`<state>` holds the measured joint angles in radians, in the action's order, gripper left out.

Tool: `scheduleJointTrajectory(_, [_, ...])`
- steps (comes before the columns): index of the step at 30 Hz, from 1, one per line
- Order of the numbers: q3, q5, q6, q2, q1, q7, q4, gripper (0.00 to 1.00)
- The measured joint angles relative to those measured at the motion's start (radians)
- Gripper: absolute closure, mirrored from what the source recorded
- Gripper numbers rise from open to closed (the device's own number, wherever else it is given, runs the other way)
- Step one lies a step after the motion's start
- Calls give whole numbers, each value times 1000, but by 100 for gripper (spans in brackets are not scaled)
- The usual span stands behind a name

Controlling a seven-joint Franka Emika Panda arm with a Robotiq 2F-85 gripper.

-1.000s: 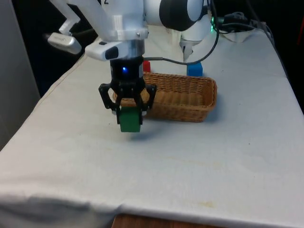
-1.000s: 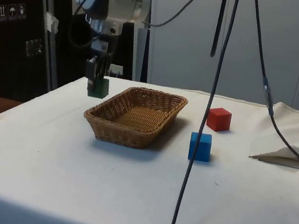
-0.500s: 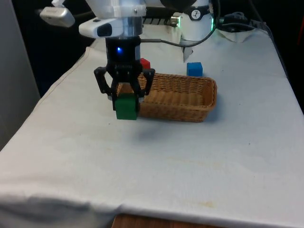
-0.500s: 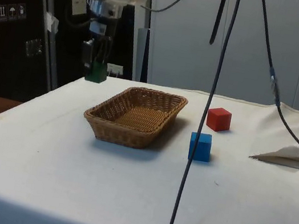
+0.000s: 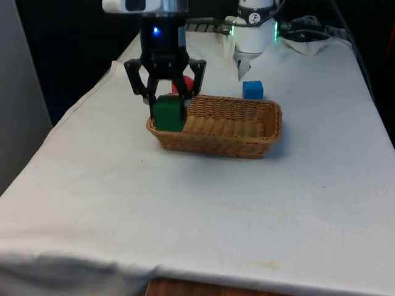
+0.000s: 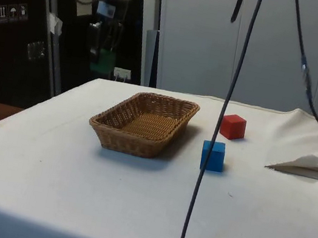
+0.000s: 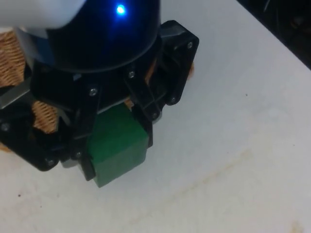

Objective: Pick up exactly two blocks and place them into the basket.

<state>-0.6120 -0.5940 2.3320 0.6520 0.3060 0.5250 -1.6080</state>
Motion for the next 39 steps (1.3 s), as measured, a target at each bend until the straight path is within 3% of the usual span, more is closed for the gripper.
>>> scheduleJointTrajectory(2, [1,24,8,-33,13,-12,-32,99])
scheduleJointTrajectory(16, [9,137,55,-143,65,-79,-140,99])
scheduleJointTrajectory(26, [35,221,116,-209,85,-123,-227,99])
scheduleJointTrajectory(39, [66,257,187,-269,93,-134,-347,99])
